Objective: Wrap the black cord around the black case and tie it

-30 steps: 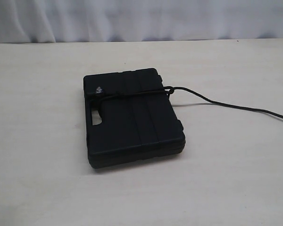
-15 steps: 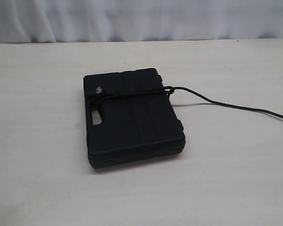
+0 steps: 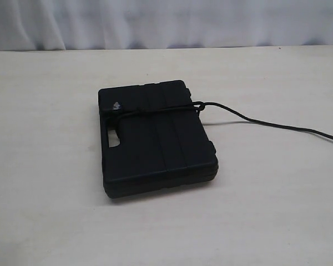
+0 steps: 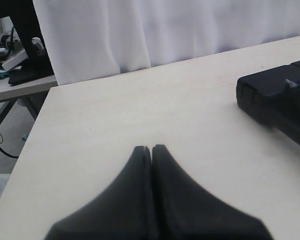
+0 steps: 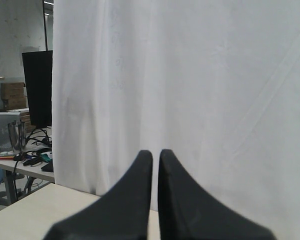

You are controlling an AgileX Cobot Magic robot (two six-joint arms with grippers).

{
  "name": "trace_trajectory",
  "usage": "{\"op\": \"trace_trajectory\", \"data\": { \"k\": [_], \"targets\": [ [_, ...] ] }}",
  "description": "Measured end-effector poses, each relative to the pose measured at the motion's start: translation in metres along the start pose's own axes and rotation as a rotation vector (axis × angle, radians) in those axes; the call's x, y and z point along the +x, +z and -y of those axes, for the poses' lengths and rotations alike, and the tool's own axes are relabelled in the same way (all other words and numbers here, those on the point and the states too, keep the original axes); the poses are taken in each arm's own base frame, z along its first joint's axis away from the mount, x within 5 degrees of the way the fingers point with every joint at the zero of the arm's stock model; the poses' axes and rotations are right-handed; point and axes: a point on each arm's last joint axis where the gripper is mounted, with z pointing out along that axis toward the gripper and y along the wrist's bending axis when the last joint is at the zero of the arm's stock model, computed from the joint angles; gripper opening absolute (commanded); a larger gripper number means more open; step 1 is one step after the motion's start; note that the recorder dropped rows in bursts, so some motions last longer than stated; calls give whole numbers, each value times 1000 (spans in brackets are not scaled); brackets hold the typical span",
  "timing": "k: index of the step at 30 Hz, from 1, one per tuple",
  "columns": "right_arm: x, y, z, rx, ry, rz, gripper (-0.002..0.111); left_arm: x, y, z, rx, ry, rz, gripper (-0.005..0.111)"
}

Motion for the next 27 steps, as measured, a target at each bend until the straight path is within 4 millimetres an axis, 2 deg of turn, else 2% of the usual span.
{"op": "trace_trajectory", "data": {
  "k": [8,16,27],
  "targets": [
    [0,0,3,35,-32,-4,4,0,0,0,0,0,0,0],
    [13,-8,3,51,-200,-108,4,0,0,0,0,0,0,0],
    [35,-36,23,329,-154,-44,4,0,0,0,0,0,0,0]
  ]
}}
